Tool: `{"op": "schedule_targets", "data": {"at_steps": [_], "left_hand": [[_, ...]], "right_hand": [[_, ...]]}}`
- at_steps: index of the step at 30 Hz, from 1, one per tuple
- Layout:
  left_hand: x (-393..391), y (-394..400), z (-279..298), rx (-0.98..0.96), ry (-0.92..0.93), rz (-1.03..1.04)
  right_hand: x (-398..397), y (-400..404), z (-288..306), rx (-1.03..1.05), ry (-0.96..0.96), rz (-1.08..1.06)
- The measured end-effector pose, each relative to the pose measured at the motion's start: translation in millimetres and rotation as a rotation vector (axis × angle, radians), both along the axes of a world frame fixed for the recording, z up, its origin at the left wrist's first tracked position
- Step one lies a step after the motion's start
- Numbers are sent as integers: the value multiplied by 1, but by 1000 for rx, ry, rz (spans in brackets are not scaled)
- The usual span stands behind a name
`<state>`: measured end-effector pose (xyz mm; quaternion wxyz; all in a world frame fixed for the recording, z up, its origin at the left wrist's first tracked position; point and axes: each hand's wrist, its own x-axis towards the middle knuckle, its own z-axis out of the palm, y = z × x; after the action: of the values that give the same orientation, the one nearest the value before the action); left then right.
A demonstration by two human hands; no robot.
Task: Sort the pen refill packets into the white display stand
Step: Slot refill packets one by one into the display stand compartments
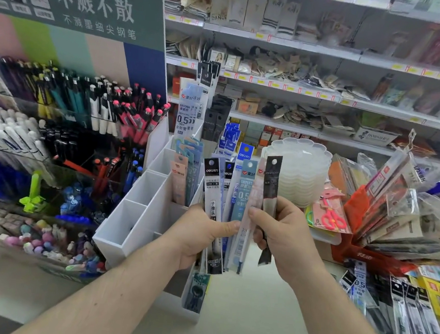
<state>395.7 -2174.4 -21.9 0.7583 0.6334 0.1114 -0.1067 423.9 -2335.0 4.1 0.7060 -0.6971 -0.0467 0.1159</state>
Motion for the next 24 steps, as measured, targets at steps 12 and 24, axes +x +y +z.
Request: {"op": "schedule_targets", "data": {"at_steps": [12, 24], "left_hand": [[-5, -1, 6, -38, 11, -8], [-4, -1, 4, -14, 29, 41]], "right_hand": [[-1, 0, -7, 20, -17, -69], [-4, -2, 0, 255, 330, -42]]}}
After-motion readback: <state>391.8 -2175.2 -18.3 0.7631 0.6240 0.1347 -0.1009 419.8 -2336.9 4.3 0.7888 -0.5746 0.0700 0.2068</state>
